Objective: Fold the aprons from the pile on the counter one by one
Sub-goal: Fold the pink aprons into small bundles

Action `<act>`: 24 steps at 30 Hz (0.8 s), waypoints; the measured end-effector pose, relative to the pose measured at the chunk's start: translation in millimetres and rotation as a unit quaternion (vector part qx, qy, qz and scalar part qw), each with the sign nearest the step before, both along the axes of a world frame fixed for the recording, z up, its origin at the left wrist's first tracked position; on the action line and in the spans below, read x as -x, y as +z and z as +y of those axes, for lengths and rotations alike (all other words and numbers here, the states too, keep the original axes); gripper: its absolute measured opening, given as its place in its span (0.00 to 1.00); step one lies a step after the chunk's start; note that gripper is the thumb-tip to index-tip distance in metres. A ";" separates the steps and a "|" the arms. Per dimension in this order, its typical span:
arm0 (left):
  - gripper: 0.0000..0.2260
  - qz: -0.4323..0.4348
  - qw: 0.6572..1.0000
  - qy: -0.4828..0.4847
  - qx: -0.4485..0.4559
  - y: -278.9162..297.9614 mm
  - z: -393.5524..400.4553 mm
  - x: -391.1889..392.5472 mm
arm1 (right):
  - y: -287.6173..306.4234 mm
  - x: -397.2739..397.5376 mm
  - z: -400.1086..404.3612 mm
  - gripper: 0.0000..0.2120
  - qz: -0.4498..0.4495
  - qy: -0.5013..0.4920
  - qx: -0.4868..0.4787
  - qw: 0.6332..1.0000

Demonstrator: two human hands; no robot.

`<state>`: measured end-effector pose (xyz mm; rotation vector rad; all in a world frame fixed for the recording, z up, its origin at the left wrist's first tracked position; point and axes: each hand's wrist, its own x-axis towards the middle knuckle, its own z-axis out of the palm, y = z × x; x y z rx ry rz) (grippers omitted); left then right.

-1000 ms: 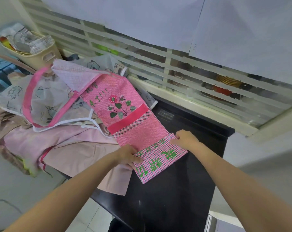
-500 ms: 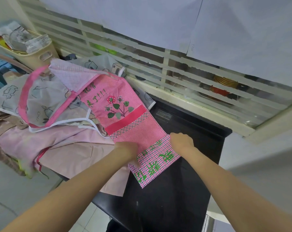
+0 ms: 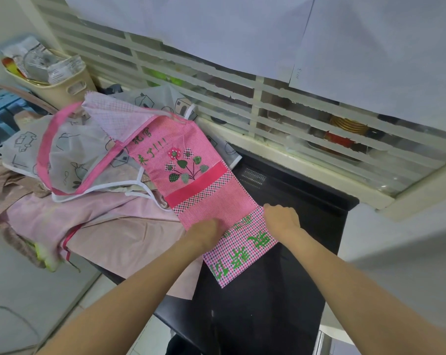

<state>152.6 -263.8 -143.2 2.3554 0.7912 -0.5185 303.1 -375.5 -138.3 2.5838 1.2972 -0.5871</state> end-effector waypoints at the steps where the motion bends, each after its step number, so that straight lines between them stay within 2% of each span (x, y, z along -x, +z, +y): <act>1: 0.16 -0.001 1.000 -0.009 -0.004 0.4 -3.2 0.8 | 0.4 0.2 0.1 0.13 -0.004 0.001 0.002 1.000; 4: 0.16 -0.014 0.994 -0.056 -0.093 -2.7 -13.9 6.6 | -1.5 2.3 -0.1 0.15 -0.012 0.002 0.012 1.000; 8: 0.13 -0.007 0.968 -0.114 -0.221 -8.4 -21.7 17.5 | -11.6 8.3 -0.5 0.23 -0.048 0.024 0.024 0.998; 11: 0.15 -0.019 0.956 -0.123 -0.266 -12.4 -21.3 19.1 | -16.5 9.5 -0.6 0.25 -0.058 0.039 0.021 0.997; 13: 0.20 -0.063 0.951 -0.135 -0.271 -16.7 -22.0 20.8 | -17.3 7.8 -1.3 0.24 -0.057 0.045 0.019 0.997; 16: 0.34 -0.086 0.944 -0.210 -0.239 -20.7 -31.6 21.1 | -12.3 8.9 -3.3 0.22 -0.043 0.053 0.021 0.997; 19: 0.36 -0.024 0.951 -0.236 -0.197 -32.3 -40.6 22.7 | -5.3 7.0 -7.3 0.26 -0.038 0.050 -0.001 0.998; 20: 0.35 -0.016 0.954 -0.229 -0.194 -32.7 -42.0 23.0 | -3.1 5.6 -10.2 0.26 -0.060 0.077 -0.036 0.995; 22: 0.35 -0.005 0.949 -0.231 -0.215 -38.6 -38.8 25.1 | -4.5 4.1 -15.6 0.25 -0.091 0.198 -0.144 0.965; 23: 0.34 -0.015 0.943 -0.236 -0.234 -41.0 -37.7 26.3 | -4.4 5.2 -17.6 0.26 -0.078 0.270 -0.176 0.943; 24: 0.32 -0.006 0.950 -0.224 -0.219 -41.8 -38.0 27.6 | -3.1 7.4 -19.8 0.29 -0.036 0.327 -0.153 0.932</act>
